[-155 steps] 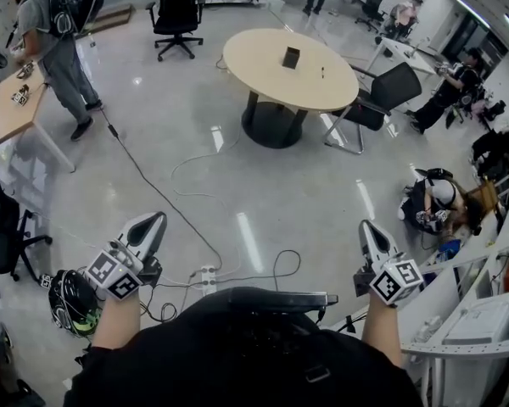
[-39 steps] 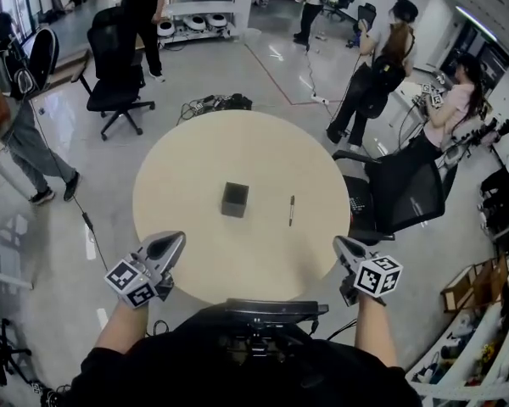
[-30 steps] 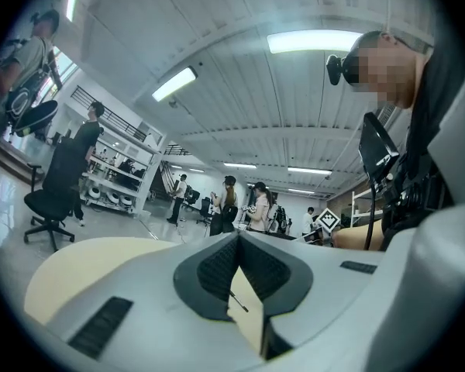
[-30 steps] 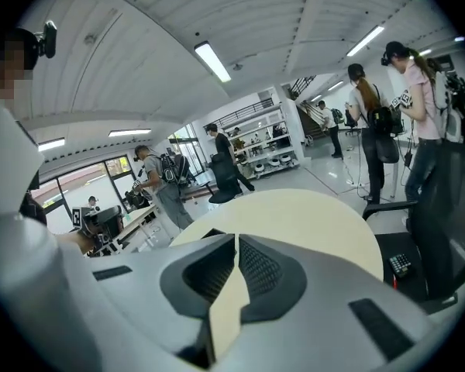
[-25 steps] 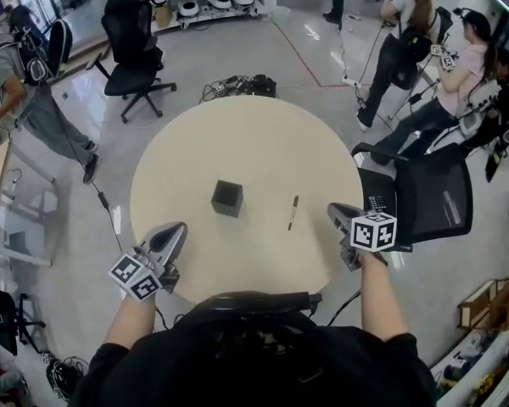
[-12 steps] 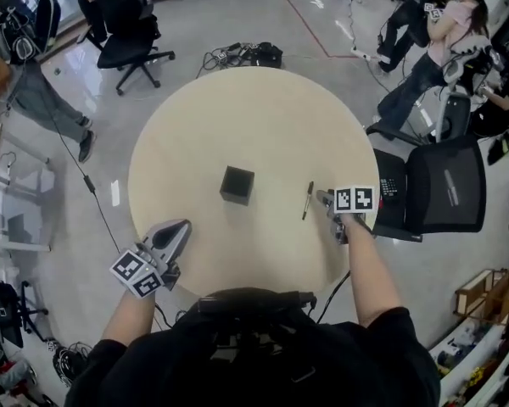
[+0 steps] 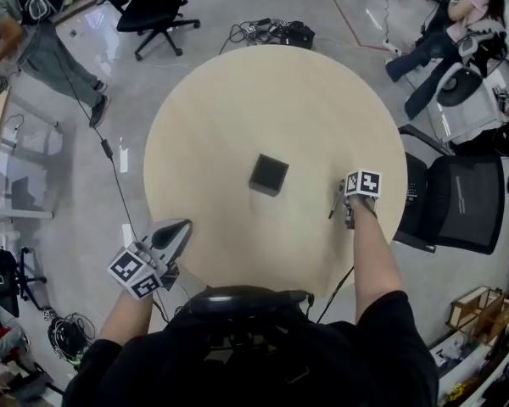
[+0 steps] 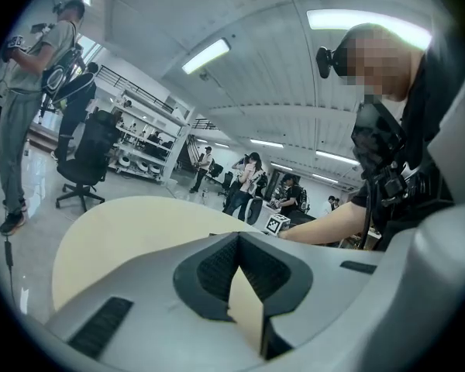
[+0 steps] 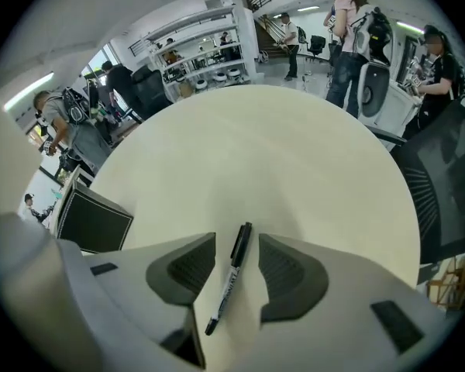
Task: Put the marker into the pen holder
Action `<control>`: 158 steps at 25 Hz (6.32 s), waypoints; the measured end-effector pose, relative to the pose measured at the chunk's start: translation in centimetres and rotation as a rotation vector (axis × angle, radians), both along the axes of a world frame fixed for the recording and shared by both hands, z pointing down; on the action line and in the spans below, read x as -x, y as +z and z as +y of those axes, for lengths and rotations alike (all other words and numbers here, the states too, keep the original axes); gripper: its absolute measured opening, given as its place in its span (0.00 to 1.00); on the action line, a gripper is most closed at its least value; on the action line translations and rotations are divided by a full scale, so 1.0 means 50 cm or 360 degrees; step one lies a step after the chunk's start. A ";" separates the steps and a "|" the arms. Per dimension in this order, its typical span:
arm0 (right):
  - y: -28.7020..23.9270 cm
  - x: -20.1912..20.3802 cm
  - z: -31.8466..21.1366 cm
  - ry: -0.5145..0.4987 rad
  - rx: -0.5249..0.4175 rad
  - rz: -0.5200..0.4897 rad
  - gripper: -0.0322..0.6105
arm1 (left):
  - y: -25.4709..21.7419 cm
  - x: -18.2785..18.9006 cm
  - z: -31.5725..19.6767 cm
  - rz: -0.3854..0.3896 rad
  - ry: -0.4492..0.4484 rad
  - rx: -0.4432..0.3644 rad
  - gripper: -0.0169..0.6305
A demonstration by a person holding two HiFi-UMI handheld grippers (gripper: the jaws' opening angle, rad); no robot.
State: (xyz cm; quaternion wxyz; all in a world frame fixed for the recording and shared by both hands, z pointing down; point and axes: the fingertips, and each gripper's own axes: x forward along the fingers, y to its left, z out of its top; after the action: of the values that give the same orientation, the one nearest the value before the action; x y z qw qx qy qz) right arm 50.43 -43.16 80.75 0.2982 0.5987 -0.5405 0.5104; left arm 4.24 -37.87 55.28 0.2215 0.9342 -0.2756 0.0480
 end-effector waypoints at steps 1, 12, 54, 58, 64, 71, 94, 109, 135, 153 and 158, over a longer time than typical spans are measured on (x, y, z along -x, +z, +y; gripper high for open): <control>0.007 -0.002 -0.003 0.0001 0.0014 0.0023 0.30 | 0.003 0.008 0.001 -0.0005 -0.0009 0.0007 0.03; 0.044 -0.015 -0.007 -0.0016 0.0105 0.0175 0.27 | 0.028 0.043 0.010 -0.0030 -0.0061 0.0071 0.03; -1.081 0.134 0.193 -0.0248 -0.2520 -0.0627 0.14 | -0.281 -0.002 -0.027 0.0302 -0.0007 -0.0345 0.03; -1.047 0.168 0.141 -0.0335 -0.2468 -0.0688 0.14 | -0.260 0.004 -0.017 0.0283 -0.0056 -0.0305 0.03; -0.951 0.228 0.004 -0.0395 -0.2312 -0.0739 0.14 | -0.215 0.020 -0.045 0.0237 -0.0096 -0.0204 0.03; -0.791 0.293 -0.084 -0.0384 -0.2144 -0.0791 0.14 | -0.136 0.060 -0.048 0.0197 -0.0145 -0.0103 0.03; -0.479 0.403 -0.212 -0.0404 -0.1767 -0.0822 0.14 | -0.023 0.082 -0.091 0.0129 -0.0167 0.0097 0.03; -0.359 0.429 -0.180 -0.0477 -0.1613 -0.0755 0.14 | 0.002 0.072 -0.093 0.0120 -0.0151 0.0160 0.03; -0.247 0.464 -0.052 -0.0762 -0.1363 -0.0507 0.14 | 0.015 0.056 -0.083 0.0136 -0.0111 0.0178 0.03; -0.337 0.383 -0.074 -0.0521 -0.1477 -0.0518 0.15 | 0.001 0.083 -0.079 0.0187 -0.0124 0.0151 0.03; -0.405 0.350 -0.076 -0.0383 -0.1553 -0.0568 0.15 | -0.019 0.099 -0.077 0.0214 -0.0119 0.0112 0.03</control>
State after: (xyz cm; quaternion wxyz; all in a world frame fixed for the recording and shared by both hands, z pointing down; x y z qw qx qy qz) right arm 32.95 -46.95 60.49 -0.0550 0.5055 -0.8222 0.2559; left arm -0.73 -41.74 54.31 0.2740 0.9160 -0.2928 -0.0135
